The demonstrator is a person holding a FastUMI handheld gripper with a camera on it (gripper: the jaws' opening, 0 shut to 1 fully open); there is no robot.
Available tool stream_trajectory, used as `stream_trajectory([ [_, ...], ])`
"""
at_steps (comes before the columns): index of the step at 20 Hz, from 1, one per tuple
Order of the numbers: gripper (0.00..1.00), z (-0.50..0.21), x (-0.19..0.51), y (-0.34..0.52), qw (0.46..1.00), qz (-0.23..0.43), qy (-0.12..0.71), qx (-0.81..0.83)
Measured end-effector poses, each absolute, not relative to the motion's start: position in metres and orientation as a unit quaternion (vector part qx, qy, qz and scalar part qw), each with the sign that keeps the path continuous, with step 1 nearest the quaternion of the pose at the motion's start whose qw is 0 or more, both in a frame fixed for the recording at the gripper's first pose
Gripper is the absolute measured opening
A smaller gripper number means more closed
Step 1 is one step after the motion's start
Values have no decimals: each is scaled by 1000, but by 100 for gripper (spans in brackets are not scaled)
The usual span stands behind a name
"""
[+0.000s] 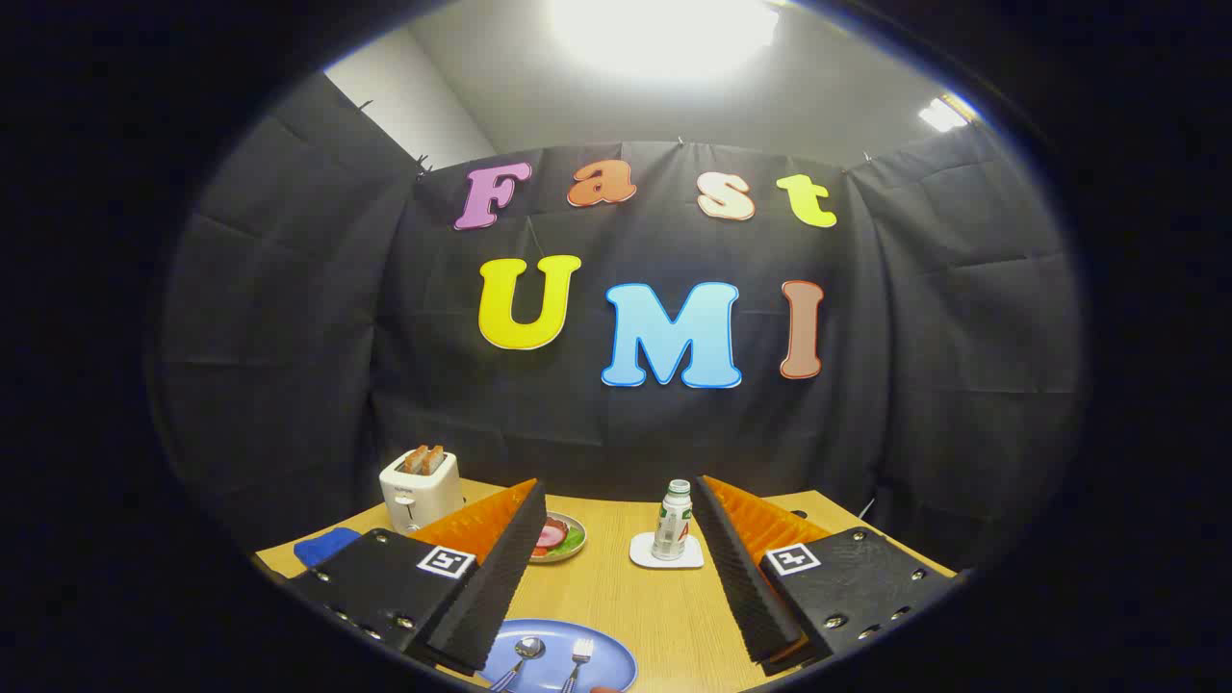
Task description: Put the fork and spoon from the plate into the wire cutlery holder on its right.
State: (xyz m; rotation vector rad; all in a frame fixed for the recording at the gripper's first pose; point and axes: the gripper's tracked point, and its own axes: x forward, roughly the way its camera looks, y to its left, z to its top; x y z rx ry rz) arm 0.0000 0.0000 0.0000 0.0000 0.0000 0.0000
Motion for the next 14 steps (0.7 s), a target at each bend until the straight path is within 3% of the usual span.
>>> stream_trajectory([
  [14,94,-18,1,3,1000,9,26,-16],
])
